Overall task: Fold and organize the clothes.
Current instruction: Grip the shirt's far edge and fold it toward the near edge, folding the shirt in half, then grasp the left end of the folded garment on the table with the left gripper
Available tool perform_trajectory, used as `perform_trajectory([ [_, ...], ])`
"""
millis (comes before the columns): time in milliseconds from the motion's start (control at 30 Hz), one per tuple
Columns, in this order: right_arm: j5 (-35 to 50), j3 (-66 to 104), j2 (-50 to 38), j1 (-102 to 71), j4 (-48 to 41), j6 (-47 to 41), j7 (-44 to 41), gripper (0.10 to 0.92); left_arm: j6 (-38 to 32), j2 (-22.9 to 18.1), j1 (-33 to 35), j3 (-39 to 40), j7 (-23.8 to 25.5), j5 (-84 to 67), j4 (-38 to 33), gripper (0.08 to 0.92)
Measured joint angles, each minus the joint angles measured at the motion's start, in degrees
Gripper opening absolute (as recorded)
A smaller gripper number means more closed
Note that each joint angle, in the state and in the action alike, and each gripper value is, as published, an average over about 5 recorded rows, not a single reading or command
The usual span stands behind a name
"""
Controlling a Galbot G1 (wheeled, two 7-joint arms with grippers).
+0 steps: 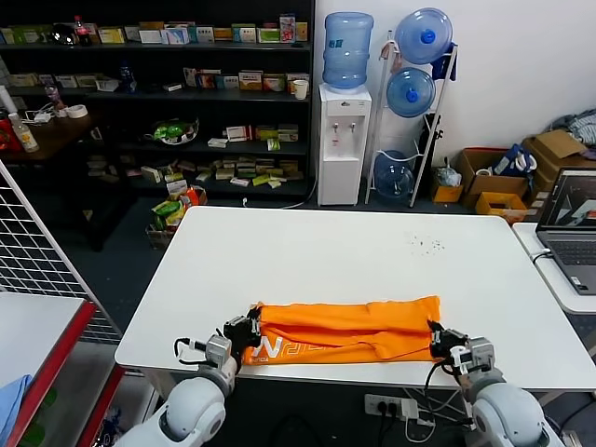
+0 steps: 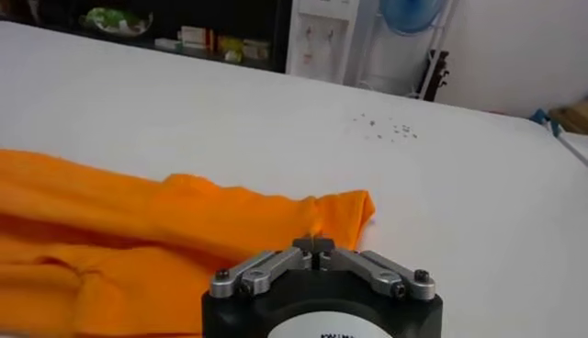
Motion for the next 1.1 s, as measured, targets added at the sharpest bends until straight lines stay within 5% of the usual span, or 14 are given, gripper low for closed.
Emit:
perform_trajectory([
  [400,-1.4,0.6,0.2,-3.8,3.9,-1.0,2.7,0.475,-4.4,-2.6,2.2,-0.4,-0.7,-0.2,0.6,0.451],
  [800,-2.2,0.9,0.3,-6.2,5.9,-1.5,3.1,0.798,-0.4,-4.1,2.2,-1.3,-2.7,-3.8,2.7,0.776],
  [900,-2.3,0.8,0.5,-6.6,6.4,-1.8,3.3,0.819,1.0,-4.1,2.4,-1.4,-2.6,-4.9,2.8,0.756],
  [1100,-2.4,0.7,0.7,-7.1,7.1,-1.9,3.5,0.823,2.2,-4.0,2.3,-1.4,-1.7,-5.8,3.1,0.585],
])
